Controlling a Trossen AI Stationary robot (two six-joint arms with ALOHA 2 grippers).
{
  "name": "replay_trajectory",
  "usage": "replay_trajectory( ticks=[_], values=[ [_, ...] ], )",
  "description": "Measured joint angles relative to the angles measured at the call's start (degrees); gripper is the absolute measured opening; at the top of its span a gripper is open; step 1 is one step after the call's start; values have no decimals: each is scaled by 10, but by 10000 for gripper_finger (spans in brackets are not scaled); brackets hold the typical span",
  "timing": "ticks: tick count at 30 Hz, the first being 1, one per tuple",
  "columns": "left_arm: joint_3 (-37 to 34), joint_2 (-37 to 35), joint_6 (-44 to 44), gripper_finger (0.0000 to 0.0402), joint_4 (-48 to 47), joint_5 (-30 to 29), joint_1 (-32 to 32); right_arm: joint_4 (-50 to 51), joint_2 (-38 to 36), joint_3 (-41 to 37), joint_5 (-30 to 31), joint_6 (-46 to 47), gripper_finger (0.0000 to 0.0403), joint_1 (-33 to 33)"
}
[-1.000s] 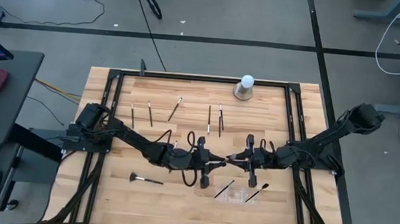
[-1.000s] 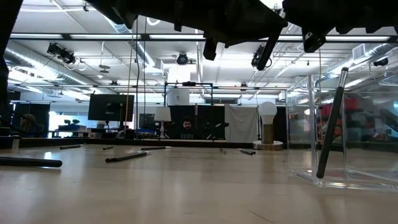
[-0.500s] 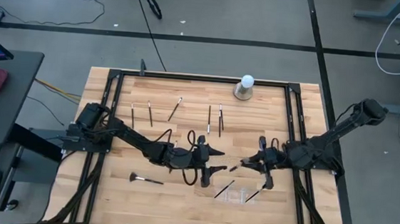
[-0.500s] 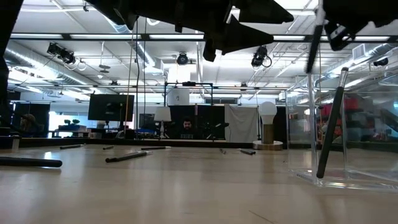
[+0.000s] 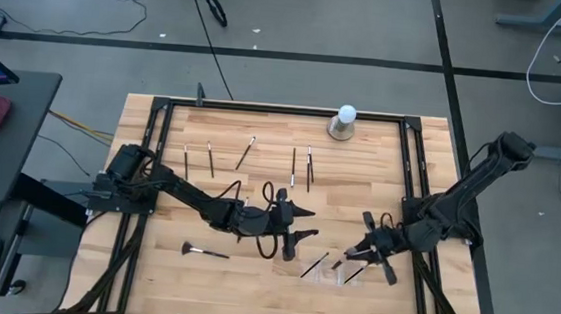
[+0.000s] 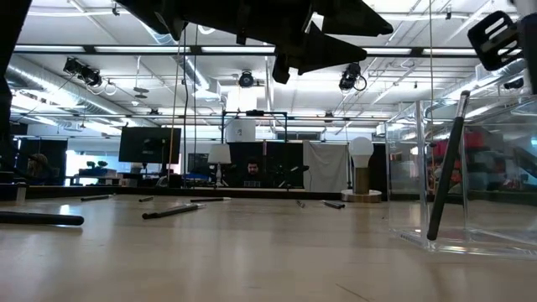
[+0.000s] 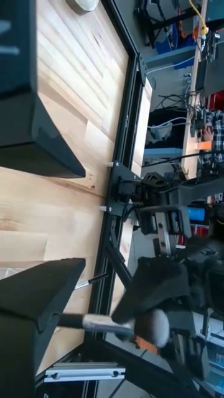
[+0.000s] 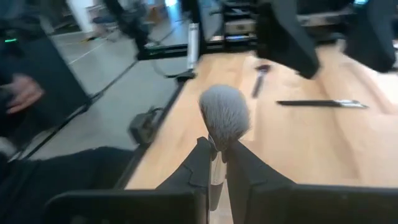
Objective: Put items in baskets/containers
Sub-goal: Put the powder brush into the middle section of the transparent organizer
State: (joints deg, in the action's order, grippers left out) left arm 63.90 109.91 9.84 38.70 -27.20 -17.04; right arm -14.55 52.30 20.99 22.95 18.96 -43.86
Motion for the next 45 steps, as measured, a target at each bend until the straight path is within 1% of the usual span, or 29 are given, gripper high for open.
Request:
replay_trajectory(
  ticks=[3,9,12,16,18,26,31,39,42,45],
  values=[
    [0,0,0,220,0,0,0,-14,37,0,16,14,23,0],
    [0,0,0,220,0,-2,1,-90,121,0,15,16,24,4],
    [0,0,0,220,0,-2,4,-106,149,0,2,33,24,14],
    [0,0,0,220,0,-2,5,-113,176,0,-20,78,25,26],
    [0,0,0,220,0,-2,5,-118,188,0,-20,89,25,27],
    [0,0,0,220,0,-2,5,-129,197,0,-20,97,30,27],
    [0,0,0,220,-10,-2,5,-114,197,0,-20,110,62,27],
    [0,0,4,220,-10,-2,5,-104,195,0,-20,116,138,27],
    [0,0,4,220,-12,-2,5,-85,181,0,-14,117,161,27],
    [0,0,4,220,-12,-2,5,-60,158,0,-9,119,173,26]
  ],
)
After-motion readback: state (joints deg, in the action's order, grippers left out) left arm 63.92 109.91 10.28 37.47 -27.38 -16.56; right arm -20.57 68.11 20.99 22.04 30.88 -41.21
